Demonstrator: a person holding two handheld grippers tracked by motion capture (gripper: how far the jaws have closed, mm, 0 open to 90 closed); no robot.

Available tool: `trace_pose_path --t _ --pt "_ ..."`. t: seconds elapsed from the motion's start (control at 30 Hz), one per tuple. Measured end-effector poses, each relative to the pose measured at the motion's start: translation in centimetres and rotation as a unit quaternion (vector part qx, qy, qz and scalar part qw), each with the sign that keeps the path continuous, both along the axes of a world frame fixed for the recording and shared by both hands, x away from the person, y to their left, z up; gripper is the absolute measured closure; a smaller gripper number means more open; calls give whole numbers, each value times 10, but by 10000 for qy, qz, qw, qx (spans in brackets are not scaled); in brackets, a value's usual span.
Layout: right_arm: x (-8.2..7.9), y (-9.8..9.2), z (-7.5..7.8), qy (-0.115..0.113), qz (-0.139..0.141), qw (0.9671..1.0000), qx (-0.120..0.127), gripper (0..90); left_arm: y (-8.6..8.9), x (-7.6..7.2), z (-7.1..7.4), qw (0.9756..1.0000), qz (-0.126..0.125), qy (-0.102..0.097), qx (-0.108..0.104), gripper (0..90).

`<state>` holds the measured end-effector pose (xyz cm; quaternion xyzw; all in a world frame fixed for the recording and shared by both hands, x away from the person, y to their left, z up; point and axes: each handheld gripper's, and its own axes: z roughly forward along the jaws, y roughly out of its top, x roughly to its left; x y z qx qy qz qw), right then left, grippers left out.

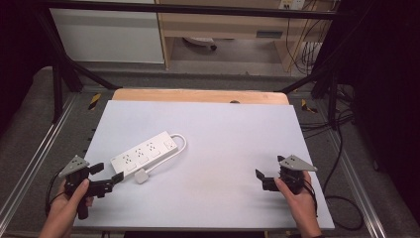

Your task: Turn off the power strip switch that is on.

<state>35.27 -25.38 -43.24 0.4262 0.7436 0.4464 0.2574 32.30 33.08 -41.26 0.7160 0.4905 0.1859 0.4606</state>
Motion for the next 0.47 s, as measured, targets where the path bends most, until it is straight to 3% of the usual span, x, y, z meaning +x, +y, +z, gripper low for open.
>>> trace_pose_path --t 0.23,0.37,0.47 --pt "1 -1 -1 56 -69 9999 -51 26 1 -5 -8 10000 -16 0 -5 92" --pt "5 -2 -6 277 -214 9993 -151 30 0 -9 -15 10000 -70 39 -24 95" --pt "11 -4 -11 433 -338 9982 -256 30 -1 -10 -19 9999 -81 60 102 95"
